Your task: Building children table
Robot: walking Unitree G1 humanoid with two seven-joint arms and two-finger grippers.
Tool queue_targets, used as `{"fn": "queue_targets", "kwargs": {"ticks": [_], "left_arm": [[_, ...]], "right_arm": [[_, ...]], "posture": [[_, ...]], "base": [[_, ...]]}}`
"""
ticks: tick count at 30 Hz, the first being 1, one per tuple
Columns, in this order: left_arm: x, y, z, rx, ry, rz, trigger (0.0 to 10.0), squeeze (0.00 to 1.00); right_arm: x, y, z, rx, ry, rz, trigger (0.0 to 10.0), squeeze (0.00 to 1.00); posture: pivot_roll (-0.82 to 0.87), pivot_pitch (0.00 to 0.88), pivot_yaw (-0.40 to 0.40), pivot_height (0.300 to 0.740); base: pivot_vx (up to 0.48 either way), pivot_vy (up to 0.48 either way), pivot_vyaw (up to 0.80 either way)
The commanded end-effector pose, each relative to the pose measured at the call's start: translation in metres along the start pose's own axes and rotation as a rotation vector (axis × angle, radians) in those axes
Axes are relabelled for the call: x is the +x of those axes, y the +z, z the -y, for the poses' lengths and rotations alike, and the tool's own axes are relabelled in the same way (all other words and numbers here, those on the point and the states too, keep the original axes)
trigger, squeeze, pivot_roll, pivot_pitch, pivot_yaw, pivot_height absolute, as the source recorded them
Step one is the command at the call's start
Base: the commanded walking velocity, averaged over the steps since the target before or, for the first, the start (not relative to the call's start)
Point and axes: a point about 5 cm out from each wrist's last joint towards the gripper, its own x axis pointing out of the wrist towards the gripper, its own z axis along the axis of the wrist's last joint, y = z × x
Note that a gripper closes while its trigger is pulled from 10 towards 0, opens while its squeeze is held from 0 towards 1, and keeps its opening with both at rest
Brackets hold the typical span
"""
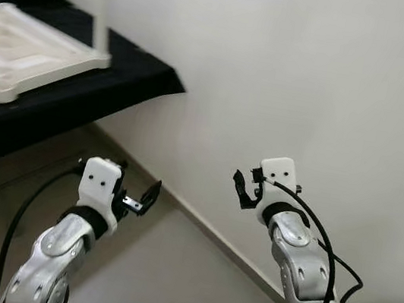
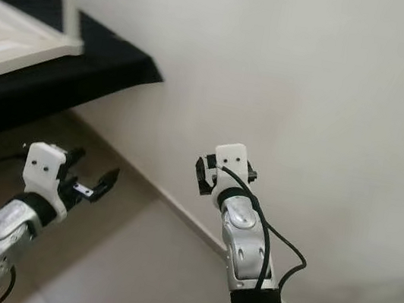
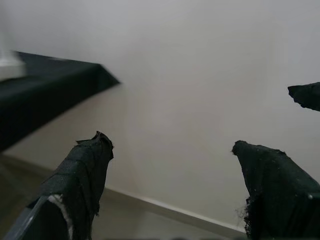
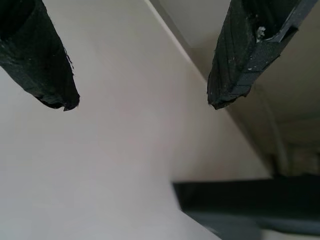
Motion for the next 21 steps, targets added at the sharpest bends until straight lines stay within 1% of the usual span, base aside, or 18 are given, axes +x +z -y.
{"fn": "queue_targets", "kwargs": {"ticks": [1,9,16,21], "left_arm": [[-0.0003,-0.0023,0.0016,0.002,-0.01,-0.012,10.0,0.0],[0.0,-0.0026,0.0018,0.003,-0.011,-0.012,10.0,0.0],[0.0001,-0.0031,0.0025,0.004,-0.012,-0.014,10.0,0.0],[0.0,-0.0034,0.0031,0.007,-0.015,-0.015,10.0,0.0]], "right_arm": [[-0.0004,-0.0035,0.004,-0.006,-0.013,-0.008,10.0,0.0],[-0.0004,-0.0041,0.0047,-0.012,-0.016,-0.007,10.0,0.0],[0.0,-0.005,0.0062,0.01,-0.025,-0.009,10.0,0.0],[0.0,-0.0058,0.0057,0.008,-0.024,-0.011,10.0,0.0]], "posture": [[0.07,0.0,-0.118,0.74],[0.07,0.0,-0.118,0.74],[0.07,0.0,-0.119,0.74],[0.07,0.0,-0.119,0.74]], "base": [[0.0,0.0,0.8],[0.0,0.0,0.8],[0.0,0.0,0.0],[0.0,0.0,0.0]]}}
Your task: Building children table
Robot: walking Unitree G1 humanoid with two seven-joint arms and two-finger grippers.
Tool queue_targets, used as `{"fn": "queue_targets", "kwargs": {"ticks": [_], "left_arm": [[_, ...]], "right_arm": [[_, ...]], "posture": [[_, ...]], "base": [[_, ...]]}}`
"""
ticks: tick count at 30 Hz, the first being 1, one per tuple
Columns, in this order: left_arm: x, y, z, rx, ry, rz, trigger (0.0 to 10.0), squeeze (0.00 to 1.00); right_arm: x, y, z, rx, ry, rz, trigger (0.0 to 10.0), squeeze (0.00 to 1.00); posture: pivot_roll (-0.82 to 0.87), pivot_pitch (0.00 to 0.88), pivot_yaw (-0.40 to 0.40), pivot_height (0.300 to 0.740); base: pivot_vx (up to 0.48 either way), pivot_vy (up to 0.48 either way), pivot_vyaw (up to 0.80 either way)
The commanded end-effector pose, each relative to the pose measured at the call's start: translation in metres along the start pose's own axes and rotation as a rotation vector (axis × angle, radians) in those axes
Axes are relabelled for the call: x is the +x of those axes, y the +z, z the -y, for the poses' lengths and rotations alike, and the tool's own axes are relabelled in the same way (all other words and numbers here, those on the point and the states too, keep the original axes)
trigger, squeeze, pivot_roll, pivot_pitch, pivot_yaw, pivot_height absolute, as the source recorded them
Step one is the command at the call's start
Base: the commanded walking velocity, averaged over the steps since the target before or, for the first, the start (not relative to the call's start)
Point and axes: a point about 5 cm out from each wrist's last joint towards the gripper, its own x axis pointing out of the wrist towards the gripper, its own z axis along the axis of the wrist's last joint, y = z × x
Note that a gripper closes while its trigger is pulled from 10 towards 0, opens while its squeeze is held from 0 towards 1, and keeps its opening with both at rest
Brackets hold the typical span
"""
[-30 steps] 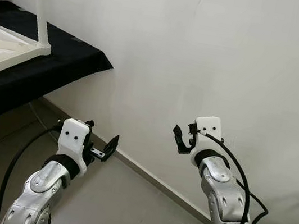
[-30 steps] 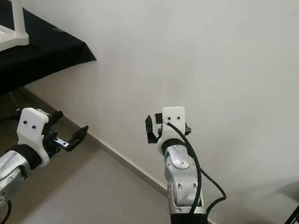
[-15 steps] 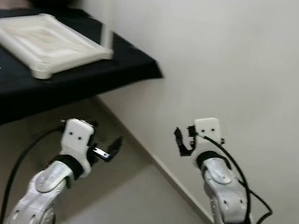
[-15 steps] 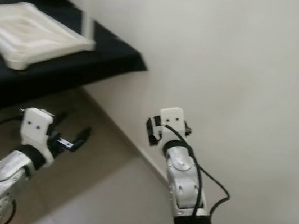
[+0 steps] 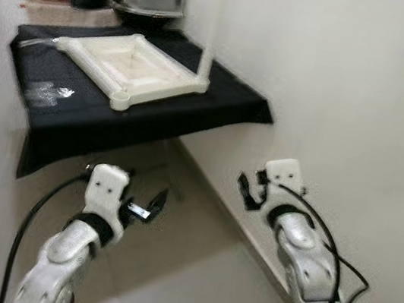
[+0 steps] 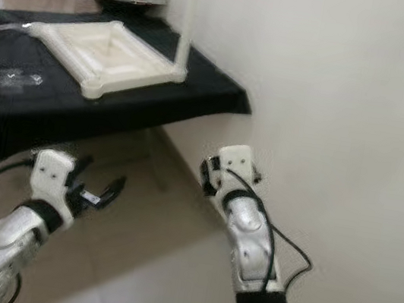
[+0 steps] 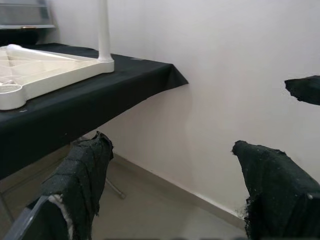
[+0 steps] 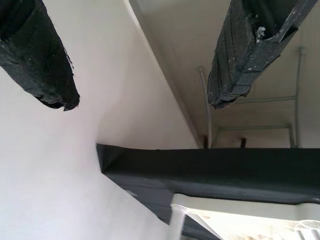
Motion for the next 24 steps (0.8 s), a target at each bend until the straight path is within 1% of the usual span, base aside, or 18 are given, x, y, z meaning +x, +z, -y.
{"fn": "queue_targets", "kwargs": {"ticks": [1,4,10,24], "left_arm": [[0.0008,-0.0014,0.0021,0.006,-0.011,-0.007,10.0,0.0],[0.0007,-0.0012,0.0025,0.01,-0.014,-0.006,10.0,0.0],[0.0008,-0.0011,0.0028,0.013,-0.017,-0.005,10.0,0.0],[0.0008,-0.0005,0.0025,0.003,-0.012,0.0,10.0,0.0]], "right_arm": [[-0.0004,-0.0054,0.0034,0.003,-0.015,-0.016,10.0,0.0],[-0.0005,-0.0058,0.003,0.0,-0.014,-0.018,10.0,0.0],[-0.0003,-0.006,0.003,-0.001,-0.014,-0.019,10.0,0.0],[0.0002,-0.0065,0.0028,0.002,-0.014,-0.02,10.0,0.0]], "posture": [[0.07,0.0,-0.119,0.74],[0.07,0.0,-0.12,0.74],[0.07,0.0,-0.121,0.74],[0.07,0.0,-0.119,0.74]], "base": [[0.0,0.0,0.0],[0.0,0.0,0.0],[0.0,-0.452,0.0],[0.0,0.0,0.0]]}}
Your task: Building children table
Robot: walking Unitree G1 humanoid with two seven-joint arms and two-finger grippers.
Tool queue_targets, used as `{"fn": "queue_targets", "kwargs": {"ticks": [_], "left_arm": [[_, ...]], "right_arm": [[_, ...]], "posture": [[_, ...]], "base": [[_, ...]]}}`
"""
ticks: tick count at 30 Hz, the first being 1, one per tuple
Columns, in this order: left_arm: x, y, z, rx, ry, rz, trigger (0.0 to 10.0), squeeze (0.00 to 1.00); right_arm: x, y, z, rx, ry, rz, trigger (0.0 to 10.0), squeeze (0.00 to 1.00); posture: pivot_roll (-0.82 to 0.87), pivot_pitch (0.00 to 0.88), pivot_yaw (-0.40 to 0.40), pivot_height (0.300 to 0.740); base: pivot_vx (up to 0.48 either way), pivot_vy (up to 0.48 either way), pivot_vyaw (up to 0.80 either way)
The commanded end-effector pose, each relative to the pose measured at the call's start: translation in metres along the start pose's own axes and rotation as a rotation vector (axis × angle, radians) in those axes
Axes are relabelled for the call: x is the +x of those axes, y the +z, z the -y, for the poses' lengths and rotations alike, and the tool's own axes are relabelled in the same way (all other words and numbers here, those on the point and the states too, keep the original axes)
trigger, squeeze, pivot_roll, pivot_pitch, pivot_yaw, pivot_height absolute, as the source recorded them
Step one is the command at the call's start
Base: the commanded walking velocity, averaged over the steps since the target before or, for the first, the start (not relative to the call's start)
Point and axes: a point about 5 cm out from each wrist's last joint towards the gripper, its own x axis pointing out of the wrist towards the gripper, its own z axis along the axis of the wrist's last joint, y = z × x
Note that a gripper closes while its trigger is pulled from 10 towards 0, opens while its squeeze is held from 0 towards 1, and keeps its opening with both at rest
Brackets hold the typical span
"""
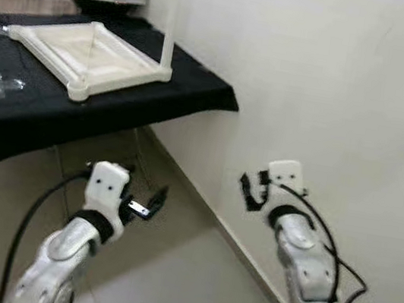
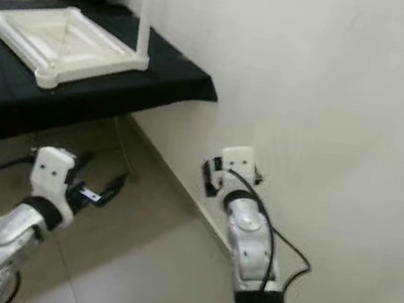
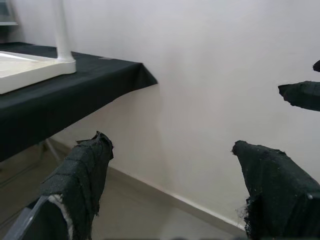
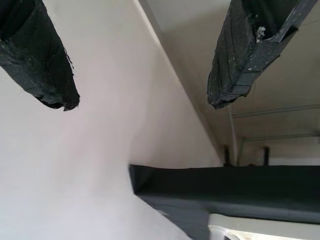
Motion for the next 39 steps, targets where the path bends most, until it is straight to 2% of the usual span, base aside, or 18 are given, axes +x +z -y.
{"fn": "queue_targets", "kwargs": {"ticks": [1,6,9,13,27,34,39], "left_arm": [[-0.0004,-0.001,0.0001,0.004,-0.005,-0.005,10.0,0.0],[-0.0005,-0.0013,0.0005,0.008,-0.011,-0.007,10.0,0.0],[-0.0003,-0.0014,0.0008,0.009,-0.012,-0.007,10.0,0.0],[-0.0005,-0.0005,-0.0004,-0.011,0.001,0.005,10.0,0.0],[-0.0014,-0.0012,0.0014,-0.001,-0.018,-0.002,10.0,0.0],[-0.0013,-0.0016,0.0019,0.0,-0.022,-0.002,10.0,0.0],[-0.0015,-0.001,0.001,-0.017,-0.014,0.006,10.0,0.0]], "right_arm": [[-0.0001,-0.0017,0.0012,-0.006,-0.005,-0.003,10.0,0.0],[0.0001,-0.0023,0.0013,-0.006,-0.006,-0.005,10.0,0.0],[0.0004,-0.0026,0.0013,-0.006,-0.006,-0.006,10.0,0.0],[0.0007,-0.003,0.0011,-0.006,-0.006,-0.007,10.0,0.0],[0.0001,-0.0041,0.0003,-0.008,-0.004,-0.008,10.0,0.0],[0.0001,-0.0047,0.0004,-0.008,-0.005,-0.009,10.0,0.0],[0.0,-0.0051,0.0005,-0.008,-0.006,-0.01,10.0,0.0]], "posture": [[0.07,0.0,-0.12,0.74],[0.07,0.0,-0.12,0.74],[0.07,0.0,-0.122,0.74],[0.07,0.0,-0.122,0.74],[0.07,0.0,-0.122,0.74],[0.07,0.0,-0.122,0.74],[0.07,0.0,-0.121,0.74]], "base": [[0.0,0.0,0.0],[0.0,0.0,0.0],[0.0,-0.48,0.0],[0.0,0.0,0.0],[0.0,0.0,0.0],[0.0,-0.452,0.0],[0.0,0.0,0.0]]}}
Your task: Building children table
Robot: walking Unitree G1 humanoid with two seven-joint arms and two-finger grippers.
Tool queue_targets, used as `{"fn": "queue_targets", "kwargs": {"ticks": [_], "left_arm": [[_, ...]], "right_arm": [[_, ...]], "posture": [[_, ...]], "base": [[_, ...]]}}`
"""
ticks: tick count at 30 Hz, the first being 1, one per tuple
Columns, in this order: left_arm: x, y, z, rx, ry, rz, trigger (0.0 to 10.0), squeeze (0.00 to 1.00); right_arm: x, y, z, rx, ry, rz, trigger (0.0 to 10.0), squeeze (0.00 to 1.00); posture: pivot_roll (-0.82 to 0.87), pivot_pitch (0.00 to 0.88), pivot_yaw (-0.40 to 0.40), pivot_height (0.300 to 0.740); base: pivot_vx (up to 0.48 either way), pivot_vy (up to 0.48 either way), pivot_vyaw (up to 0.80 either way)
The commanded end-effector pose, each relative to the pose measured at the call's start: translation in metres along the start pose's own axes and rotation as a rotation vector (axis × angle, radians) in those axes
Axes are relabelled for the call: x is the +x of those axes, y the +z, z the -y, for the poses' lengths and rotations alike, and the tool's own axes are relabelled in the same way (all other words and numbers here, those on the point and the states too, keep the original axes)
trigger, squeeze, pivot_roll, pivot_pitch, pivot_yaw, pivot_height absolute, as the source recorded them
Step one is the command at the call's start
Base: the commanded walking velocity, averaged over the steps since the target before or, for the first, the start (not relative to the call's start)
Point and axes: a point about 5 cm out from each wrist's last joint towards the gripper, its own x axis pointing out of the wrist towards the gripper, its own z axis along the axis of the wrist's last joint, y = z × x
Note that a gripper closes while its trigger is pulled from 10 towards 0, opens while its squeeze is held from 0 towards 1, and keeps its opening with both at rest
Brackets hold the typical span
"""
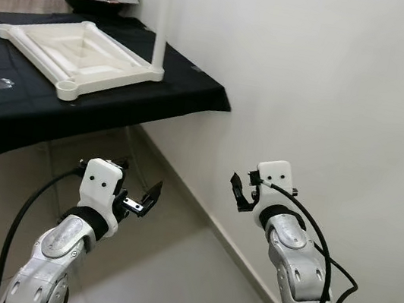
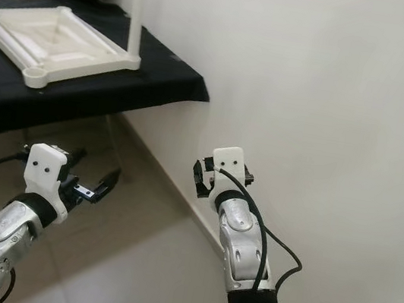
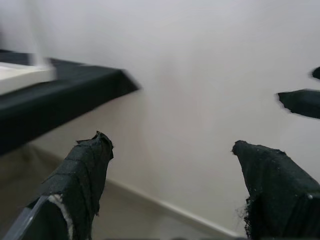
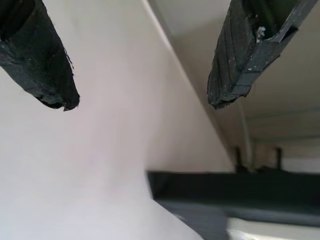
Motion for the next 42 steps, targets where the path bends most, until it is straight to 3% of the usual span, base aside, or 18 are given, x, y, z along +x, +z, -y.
{"fn": "queue_targets", "kwargs": {"ticks": [1,23,42], "left_arm": [[-0.001,-0.001,0.0,-0.007,-0.002,-0.003,10.0,0.0],[-0.001,-0.001,0.0,-0.005,-0.001,-0.002,10.0,0.0],[-0.001,-0.001,0.0,-0.004,-0.012,0.005,10.0,0.0]], "right_arm": [[0.0,0.0,0.001,-0.004,-0.007,0.005,10.0,0.0],[0.001,-0.001,0.001,0.028,-0.003,-0.013,10.0,0.0],[0.003,-0.007,0.013,0.049,-0.07,-0.068,10.0,0.0]], "posture": [[0.07,0.0,-0.121,0.74],[0.07,0.0,-0.123,0.74],[0.07,0.0,-0.123,0.74]], "base": [[0.0,0.0,0.0],[0.0,0.0,0.0],[0.0,0.0,-0.8]]}}
